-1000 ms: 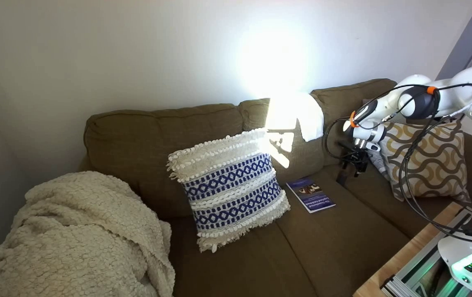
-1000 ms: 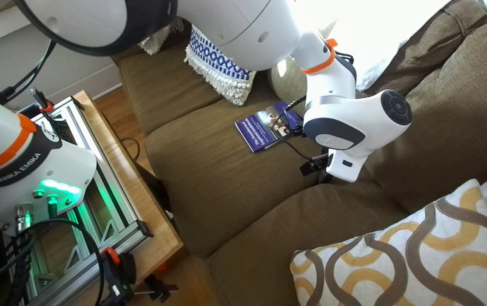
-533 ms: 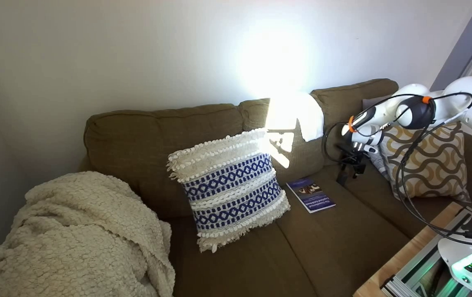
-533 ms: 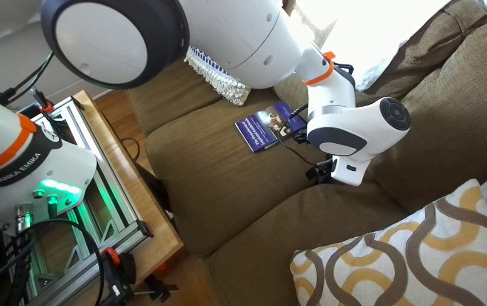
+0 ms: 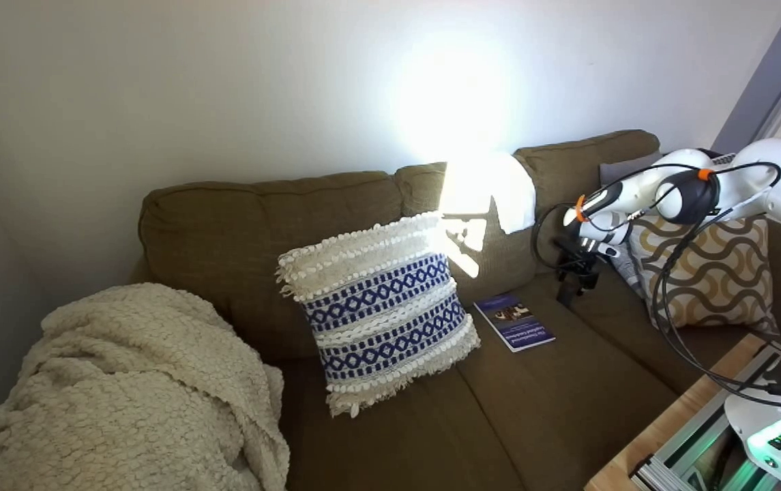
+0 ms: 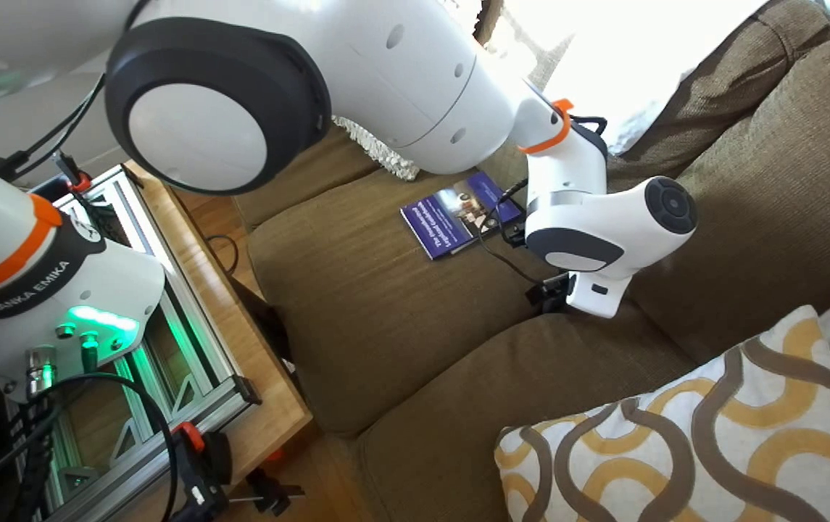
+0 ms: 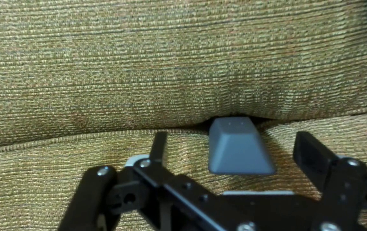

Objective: Remove the black remote from in-between the cushions of the couch

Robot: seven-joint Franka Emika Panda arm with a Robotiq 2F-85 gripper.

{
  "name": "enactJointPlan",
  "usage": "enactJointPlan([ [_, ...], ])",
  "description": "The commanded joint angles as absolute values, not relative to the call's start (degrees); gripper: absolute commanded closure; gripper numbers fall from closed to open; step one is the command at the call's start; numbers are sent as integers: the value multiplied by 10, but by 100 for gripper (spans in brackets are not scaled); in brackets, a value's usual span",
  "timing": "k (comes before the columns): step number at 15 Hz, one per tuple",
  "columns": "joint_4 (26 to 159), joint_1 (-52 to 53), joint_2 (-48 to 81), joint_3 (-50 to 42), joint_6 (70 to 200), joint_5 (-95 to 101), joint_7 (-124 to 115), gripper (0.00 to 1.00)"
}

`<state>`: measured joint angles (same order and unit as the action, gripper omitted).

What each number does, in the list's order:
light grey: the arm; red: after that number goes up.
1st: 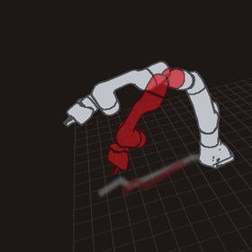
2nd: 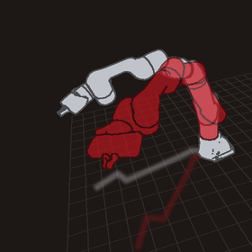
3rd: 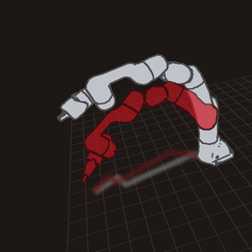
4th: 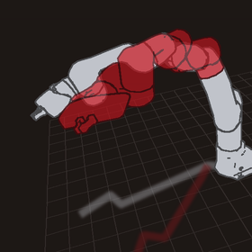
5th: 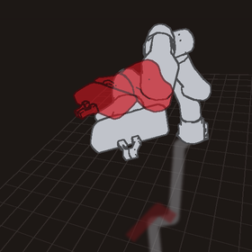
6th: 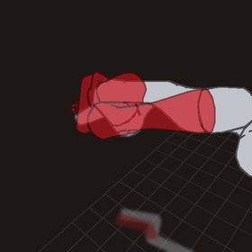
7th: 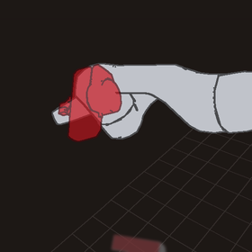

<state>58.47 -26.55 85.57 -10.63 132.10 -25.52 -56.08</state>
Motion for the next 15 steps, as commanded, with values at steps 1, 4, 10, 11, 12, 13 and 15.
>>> enactJointPlan([
  [1,589,-274,856,-97,1339,-237,-558,2],
  [4,588,-275,855,-97,1340,-235,-557,30],
  [10,593,-275,854,-94,1348,-233,-555,6],
  [11,594,-276,854,-94,1349,-233,-553,2],
  [12,596,-275,854,-94,1357,-233,-553,0],
  [13,599,-273,854,-96,1363,-231,-553,0],
  [15,602,-272,854,-97,1368,-229,-553,2],
])
